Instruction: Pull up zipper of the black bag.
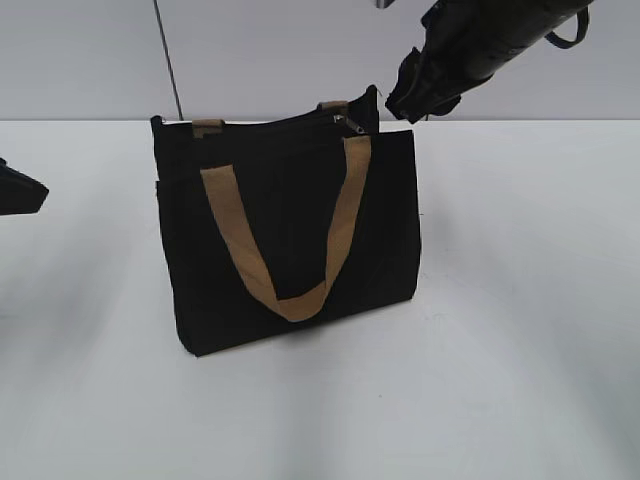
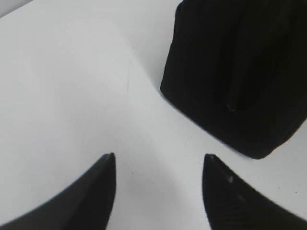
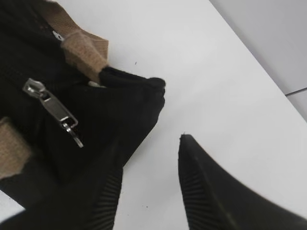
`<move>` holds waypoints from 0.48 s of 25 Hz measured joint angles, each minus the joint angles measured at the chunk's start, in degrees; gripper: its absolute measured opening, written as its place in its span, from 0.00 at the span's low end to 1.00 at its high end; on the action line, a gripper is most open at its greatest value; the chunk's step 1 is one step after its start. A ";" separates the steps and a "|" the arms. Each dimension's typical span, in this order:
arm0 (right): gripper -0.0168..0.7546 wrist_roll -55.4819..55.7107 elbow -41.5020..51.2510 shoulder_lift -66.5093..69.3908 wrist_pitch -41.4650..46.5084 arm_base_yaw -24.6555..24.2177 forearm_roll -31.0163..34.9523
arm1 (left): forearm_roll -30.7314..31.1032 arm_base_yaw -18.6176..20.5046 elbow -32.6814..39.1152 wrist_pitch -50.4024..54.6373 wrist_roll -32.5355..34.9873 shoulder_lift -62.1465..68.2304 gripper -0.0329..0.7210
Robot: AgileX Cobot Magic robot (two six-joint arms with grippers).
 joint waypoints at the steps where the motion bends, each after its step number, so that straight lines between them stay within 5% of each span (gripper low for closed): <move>1: 0.44 0.00 0.00 0.00 -0.04 0.00 -0.05 | -0.05 0.00 0.00 0.01 0.00 0.00 0.66; 12: 0.45 0.06 0.00 -5.48 4.31 -0.04 -0.54 | -1.49 0.00 0.00 -4.16 0.00 0.00 0.70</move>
